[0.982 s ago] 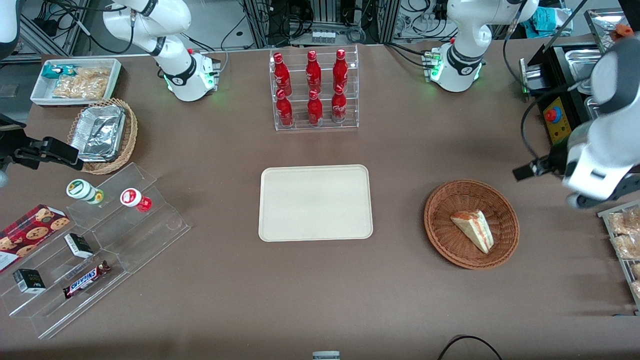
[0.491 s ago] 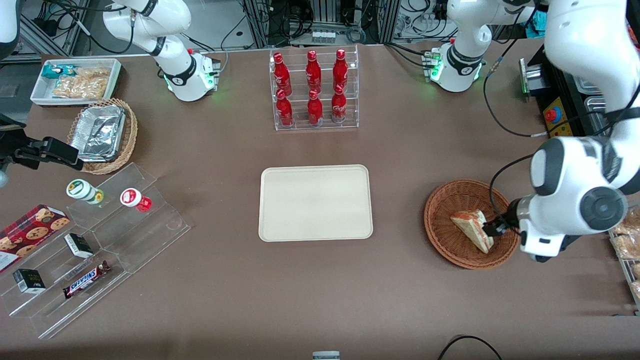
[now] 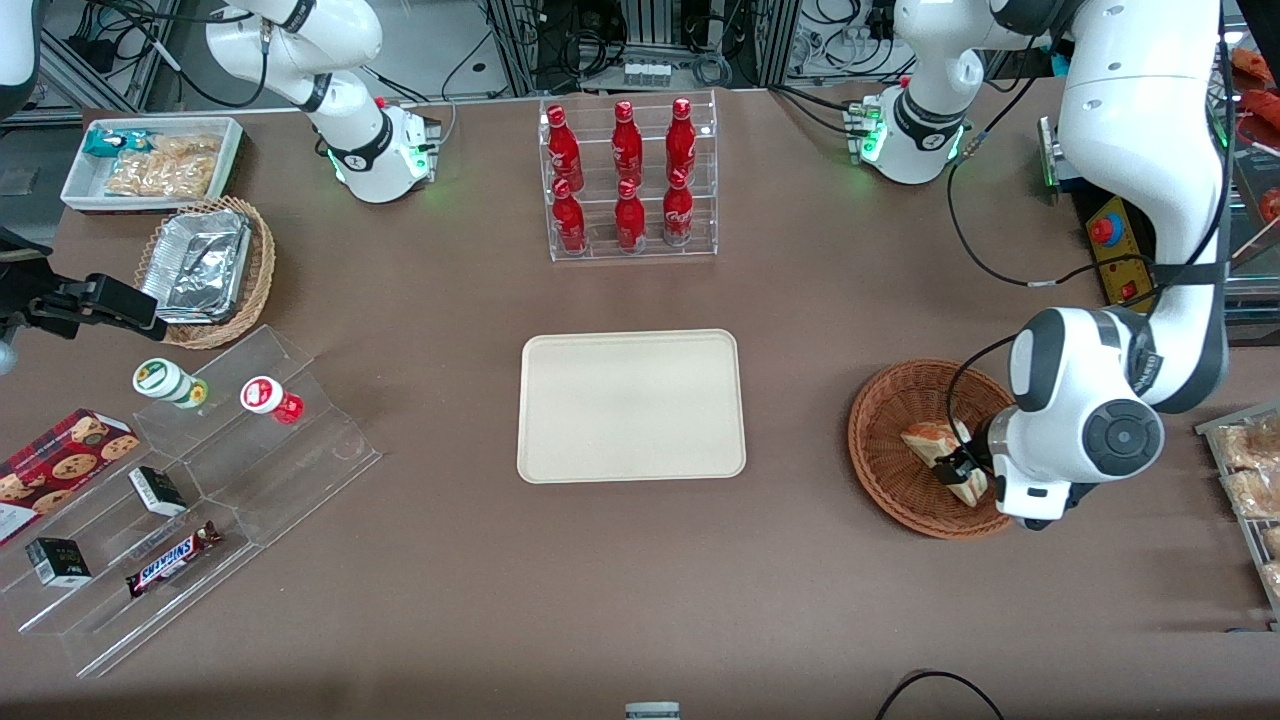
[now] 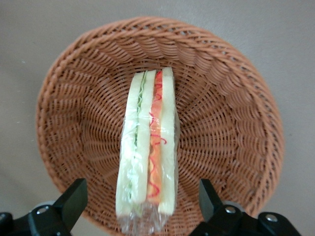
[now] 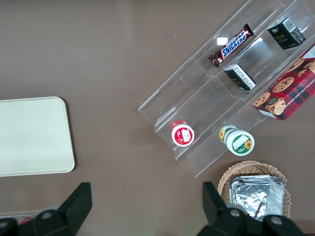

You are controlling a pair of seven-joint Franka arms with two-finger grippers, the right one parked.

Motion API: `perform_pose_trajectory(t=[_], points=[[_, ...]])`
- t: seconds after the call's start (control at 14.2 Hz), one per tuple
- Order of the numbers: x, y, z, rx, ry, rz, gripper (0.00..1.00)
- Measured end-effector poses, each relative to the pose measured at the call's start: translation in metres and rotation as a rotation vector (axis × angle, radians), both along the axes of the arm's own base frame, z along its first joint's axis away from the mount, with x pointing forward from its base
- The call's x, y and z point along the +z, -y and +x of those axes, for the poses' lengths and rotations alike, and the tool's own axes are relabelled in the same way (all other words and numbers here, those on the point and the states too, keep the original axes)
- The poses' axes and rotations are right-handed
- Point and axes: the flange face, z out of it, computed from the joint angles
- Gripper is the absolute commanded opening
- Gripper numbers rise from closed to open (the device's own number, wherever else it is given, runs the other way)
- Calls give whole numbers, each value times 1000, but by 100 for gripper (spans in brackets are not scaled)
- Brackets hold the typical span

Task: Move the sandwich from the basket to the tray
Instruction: 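Lower the open left gripper around the wrapped sandwich and close it, then lift the sandwich and carry it over the cream tray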

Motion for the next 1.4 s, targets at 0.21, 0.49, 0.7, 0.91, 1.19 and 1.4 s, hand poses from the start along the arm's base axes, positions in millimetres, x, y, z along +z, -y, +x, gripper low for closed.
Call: perform_pose_trajectory(t=[0.21,0.49,0.7,0.91,1.19,1.4], points=[[-32,-1,-14,-2,14,-4,78],[-49,-2,-25,-2,12,-4,23],[-28,1,-18,-6,47,-8,20],[18,36,-13,-56,52,-10,20],[77,159,-27,-140,75,-2,21],[70,272,-59,-274,89,-11,21]])
